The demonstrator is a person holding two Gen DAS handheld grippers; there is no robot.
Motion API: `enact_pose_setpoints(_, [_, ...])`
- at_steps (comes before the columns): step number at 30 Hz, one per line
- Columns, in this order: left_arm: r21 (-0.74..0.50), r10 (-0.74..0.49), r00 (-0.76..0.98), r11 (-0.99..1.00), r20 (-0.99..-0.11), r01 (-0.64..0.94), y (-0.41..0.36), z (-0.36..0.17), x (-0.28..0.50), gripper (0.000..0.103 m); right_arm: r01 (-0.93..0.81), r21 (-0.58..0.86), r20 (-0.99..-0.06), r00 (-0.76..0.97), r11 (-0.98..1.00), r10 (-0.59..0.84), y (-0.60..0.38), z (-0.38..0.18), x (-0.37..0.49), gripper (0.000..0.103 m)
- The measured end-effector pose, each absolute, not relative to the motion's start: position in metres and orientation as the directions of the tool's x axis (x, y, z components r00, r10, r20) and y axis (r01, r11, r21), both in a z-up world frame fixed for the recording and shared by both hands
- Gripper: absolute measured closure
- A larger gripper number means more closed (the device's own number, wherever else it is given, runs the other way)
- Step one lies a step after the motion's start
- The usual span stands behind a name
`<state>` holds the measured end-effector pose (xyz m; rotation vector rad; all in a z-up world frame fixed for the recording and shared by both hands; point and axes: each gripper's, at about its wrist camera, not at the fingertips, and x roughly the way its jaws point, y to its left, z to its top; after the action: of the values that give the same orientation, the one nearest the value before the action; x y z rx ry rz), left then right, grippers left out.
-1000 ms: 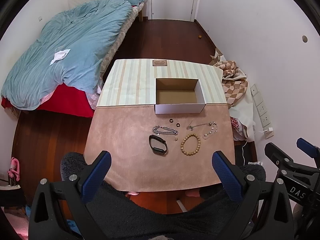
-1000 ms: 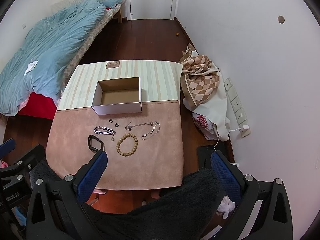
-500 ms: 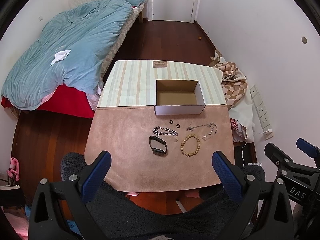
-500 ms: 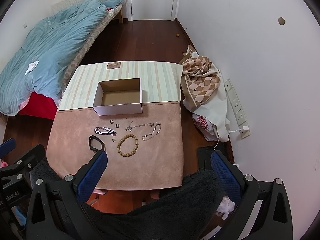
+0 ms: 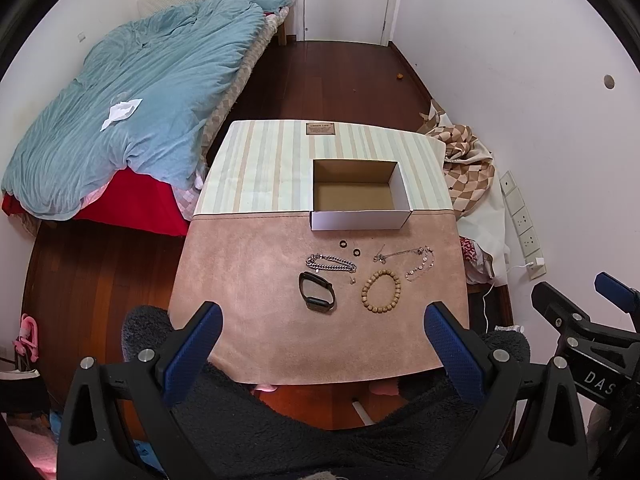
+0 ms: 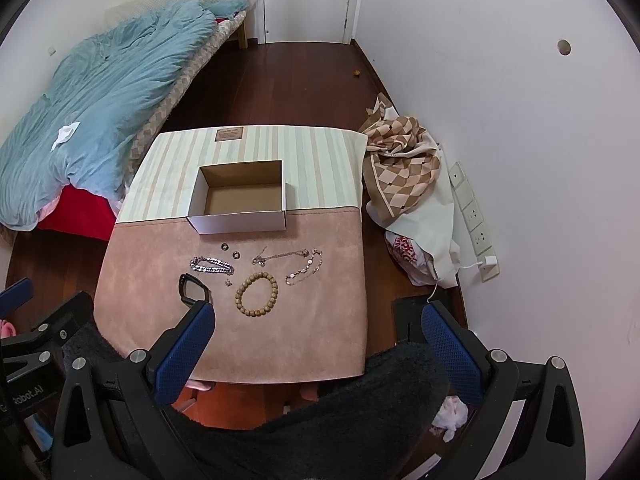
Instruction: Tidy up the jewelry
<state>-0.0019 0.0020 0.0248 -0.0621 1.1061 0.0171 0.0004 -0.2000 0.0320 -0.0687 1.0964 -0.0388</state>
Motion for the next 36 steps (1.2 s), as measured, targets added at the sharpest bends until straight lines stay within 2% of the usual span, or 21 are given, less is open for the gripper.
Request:
enact_pose_setpoints(8, [-0.037, -0.01, 0.444, 0.998, -0.896, -0.052, 0.005, 0.022, 0.0, 0.0, 0.005, -0.074, -0.884, 0.462, 0.997, -0.068, -0.2, 0.03, 0.008, 0.0])
enact_pose_setpoints(12, [-0.034, -0.003, 0.409, 0.997, -0.913, -0.068, 0.015, 0.001, 0.019, 0.0, 0.013, -0.06, -0.895, 0.443, 0.998, -0.06, -0.198, 0.013, 0.022, 0.0])
enact_pose_setpoints(19, [0.046, 0.081, 0.341, 0.993, -0.937, -0.109, 0.038, -0.057, 0.058, 0.0, 0.007, -0.06, -0.928, 0.367, 0.998, -0.058, -0.189, -0.054, 0.059, 0.0])
enact_pose_setpoints(23, [0.082, 0.11, 0.236, 0.989, -0.965, -0.122, 0.048, -0.107, 0.077, 0.0, 0.015, -0.059, -0.957, 0.285, 0.998, -0.061, -0.185, -0.111, 0.078, 0.001])
enact_pose_setpoints(29, [0.124, 0.141, 0.134, 0.984, -0.981, -0.125, 0.055, -0.161, 0.086, 0.0, 0.024, -0.051, -0.983, 0.178, 0.998, -0.055, -0.176, -0.188, 0.097, 0.013])
enact_pose_setpoints(32, [0.132, 0.145, 0.1, 0.983, -0.984, -0.131, 0.057, -0.179, 0.091, 0.0, 0.04, -0.041, -0.989, 0.14, 0.998, -0.046, -0.172, -0.22, 0.104, 0.025])
enact_pose_setpoints(36, [0.134, 0.146, 0.077, 0.98, -0.986, -0.145, 0.059, -0.194, 0.094, 0.0, 0.059, -0.027, -0.994, 0.108, 0.998, -0.033, -0.169, -0.246, 0.108, 0.035])
